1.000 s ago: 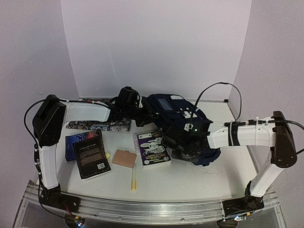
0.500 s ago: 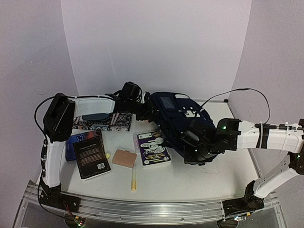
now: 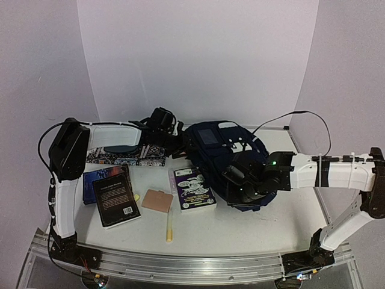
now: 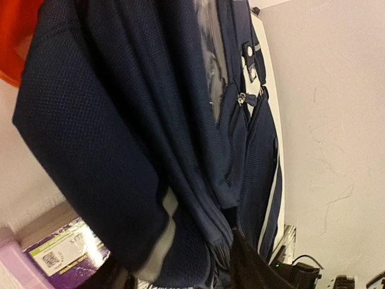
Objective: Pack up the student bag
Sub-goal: Unzip the lower front pocket of the student bag, then hold the student bag at the center of the board.
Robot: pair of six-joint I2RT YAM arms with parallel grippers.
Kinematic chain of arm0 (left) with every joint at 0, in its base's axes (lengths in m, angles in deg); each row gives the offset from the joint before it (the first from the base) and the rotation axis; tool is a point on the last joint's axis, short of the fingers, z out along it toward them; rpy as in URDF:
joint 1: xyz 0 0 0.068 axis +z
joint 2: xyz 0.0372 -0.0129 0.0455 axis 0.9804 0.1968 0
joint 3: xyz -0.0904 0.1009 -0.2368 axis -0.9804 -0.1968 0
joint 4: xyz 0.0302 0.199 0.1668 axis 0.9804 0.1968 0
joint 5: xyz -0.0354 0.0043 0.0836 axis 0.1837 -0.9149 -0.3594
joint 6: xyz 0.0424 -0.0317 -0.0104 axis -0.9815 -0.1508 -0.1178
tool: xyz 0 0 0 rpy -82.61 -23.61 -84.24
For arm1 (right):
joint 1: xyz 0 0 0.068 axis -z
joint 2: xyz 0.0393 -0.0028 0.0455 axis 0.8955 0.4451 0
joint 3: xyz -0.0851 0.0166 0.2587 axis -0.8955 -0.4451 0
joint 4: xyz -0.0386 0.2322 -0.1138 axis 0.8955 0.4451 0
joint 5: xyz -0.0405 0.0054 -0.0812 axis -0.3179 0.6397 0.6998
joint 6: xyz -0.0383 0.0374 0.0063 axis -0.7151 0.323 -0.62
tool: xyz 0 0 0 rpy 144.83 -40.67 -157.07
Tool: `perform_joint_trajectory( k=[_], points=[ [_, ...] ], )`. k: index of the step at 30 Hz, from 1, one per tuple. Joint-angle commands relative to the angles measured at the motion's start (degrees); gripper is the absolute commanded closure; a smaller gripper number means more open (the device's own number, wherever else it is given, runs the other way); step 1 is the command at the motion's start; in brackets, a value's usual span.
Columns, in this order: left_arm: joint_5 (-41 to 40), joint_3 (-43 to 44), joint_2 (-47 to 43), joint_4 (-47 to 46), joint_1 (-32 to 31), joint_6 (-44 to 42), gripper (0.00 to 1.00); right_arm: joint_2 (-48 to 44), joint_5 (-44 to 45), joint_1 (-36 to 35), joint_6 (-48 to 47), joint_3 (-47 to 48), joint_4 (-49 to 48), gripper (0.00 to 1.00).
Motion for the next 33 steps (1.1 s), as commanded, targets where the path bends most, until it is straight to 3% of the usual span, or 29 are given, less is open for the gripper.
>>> perform_joint_trajectory(
  k=[1,5,17,20,26,33],
  points=[
    [-3.60,-3.46,-9.13,-2.42,-0.77,0.33,0.43,0.52,1.95,1.58,1.11,-3.30,-0.04,0.59],
    [-6.09,-8.75,-12.72,-2.45,-1.34,1.70,0.36,-0.44,-0.42,2.57,-0.13,-8.01,-5.58,0.55],
    [-8.82,-19.72,-17.72,-6.82,-7.60,7.99,0.33,0.26,-7.35,6.31,-1.00,-17.16,-25.75,0.53],
    [-8.39,-21.09,-17.66,-8.57,-8.08,9.74,0.33,0.75,-7.78,7.09,-0.66,-17.25,-27.08,0.54],
    [-7.42,-21.87,-16.42,-10.77,-9.36,12.43,0.33,3.09,-7.76,7.66,0.32,-16.21,-27.67,0.66],
    [-7.56,-21.85,-14.22,-13.66,-11.20,14.57,0.33,3.60,-8.84,7.70,1.66,-15.99,-27.25,0.94]
  ],
)
